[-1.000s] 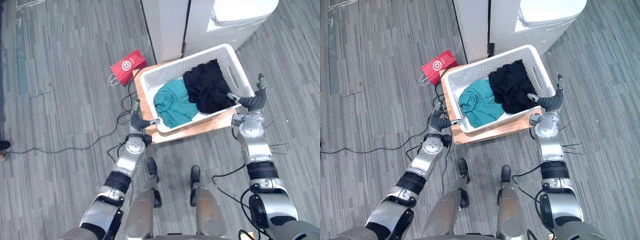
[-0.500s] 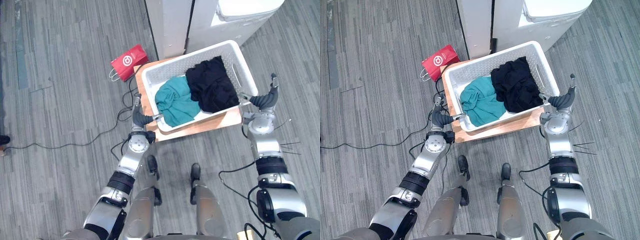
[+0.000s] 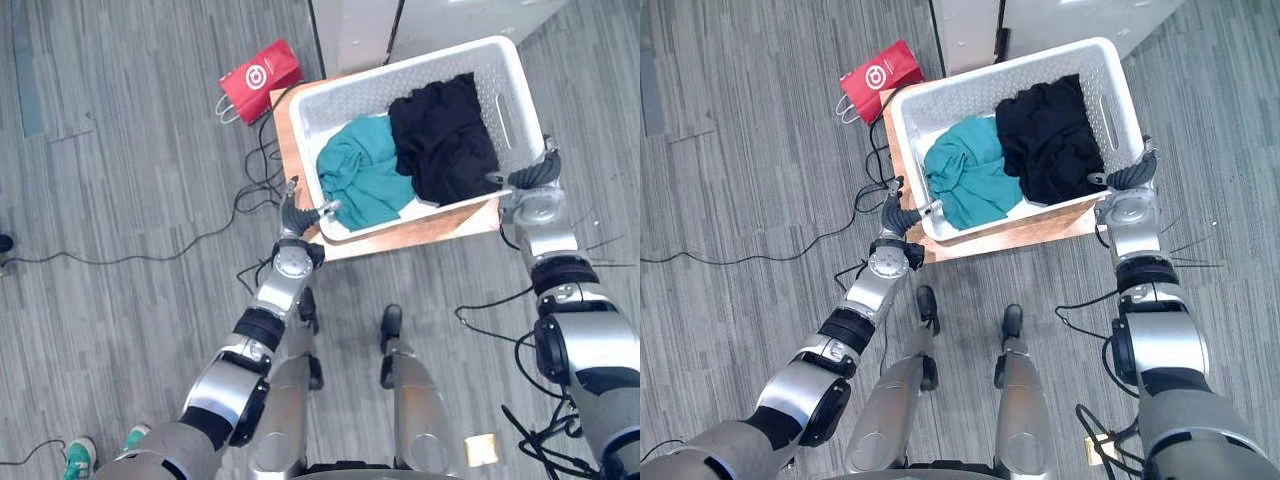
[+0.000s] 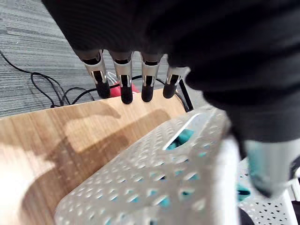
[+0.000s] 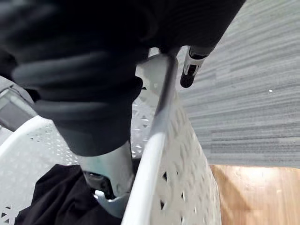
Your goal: Pick up the laundry basket with both hands and put the clothes into the washing machine.
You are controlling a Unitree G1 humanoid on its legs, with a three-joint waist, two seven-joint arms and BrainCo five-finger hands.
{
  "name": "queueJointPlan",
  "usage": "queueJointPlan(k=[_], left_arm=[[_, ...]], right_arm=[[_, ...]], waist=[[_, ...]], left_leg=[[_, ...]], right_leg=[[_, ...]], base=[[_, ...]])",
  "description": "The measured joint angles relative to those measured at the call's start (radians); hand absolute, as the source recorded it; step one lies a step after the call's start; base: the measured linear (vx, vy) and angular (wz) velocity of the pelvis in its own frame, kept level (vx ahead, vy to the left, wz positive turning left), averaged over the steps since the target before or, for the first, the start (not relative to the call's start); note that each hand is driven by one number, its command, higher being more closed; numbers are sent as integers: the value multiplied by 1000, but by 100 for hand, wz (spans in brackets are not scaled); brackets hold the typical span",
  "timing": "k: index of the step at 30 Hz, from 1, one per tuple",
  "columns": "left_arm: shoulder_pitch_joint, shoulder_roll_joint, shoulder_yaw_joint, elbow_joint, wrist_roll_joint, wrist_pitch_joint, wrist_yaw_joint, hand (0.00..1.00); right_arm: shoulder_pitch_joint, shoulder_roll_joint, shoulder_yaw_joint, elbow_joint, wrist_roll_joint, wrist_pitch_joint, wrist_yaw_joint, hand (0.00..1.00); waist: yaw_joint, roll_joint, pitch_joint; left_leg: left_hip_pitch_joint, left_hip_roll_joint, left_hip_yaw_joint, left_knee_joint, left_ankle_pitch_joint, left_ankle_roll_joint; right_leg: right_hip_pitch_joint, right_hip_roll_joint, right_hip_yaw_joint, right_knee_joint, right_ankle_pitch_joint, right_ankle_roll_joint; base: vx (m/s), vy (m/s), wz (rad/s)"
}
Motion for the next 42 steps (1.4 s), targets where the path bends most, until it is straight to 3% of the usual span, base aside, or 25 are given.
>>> queueJointPlan(k=[6,11,23,29,32,38,42], left_arm=[[-12,12,3,-5,-1,-6,-1,100],[-7,44,-3,-29,-2,0,-8,100],[157,128,-39,-162,23,28,-68,100],[388,141,-37,-378,20,26,-90,100],[498,139,-27,-459,11,23,-112,100],[823,105,28,-698,-1,10,-180,100],[917,83,38,-757,-1,2,-205,100]], right_arm=[[31,-9,24,-3,90,0,8,100],[137,6,-8,-119,147,-9,5,100],[367,121,-57,-323,159,-10,4,100],[622,253,-168,-627,126,-4,-1,100],[740,310,-196,-783,94,-3,-2,100],[1003,399,-182,-1049,57,-4,35,100],[1110,430,-185,-1141,40,-15,55,100]], waist=[[2,7,4],[1,6,5],[-10,6,5],[-13,5,1],[-20,4,-26],[-24,-16,-172],[-25,-30,-225]], left_leg=[[1,1,-20,0,1,-2],[15,1,-26,0,1,-3],[98,2,-32,-1,-1,-6],[178,8,-32,-1,-23,-19],[204,10,-29,-1,-35,-20],[289,14,13,-1,-74,-26],[340,25,54,-2,-94,-36]], right_leg=[[-2,-1,-17,30,-27,-4],[6,-2,-21,51,-44,-9],[85,-2,-12,47,-46,-8],[181,2,-12,9,-45,-6],[221,6,-11,-23,-41,0],[316,18,20,-94,-36,0],[355,31,55,-112,-32,-5]], base=[[34,-22,10],[45,-34,3],[15,-20,-1],[25,-10,0],[65,-9,-2],[127,-13,-15],[67,-26,-33]])
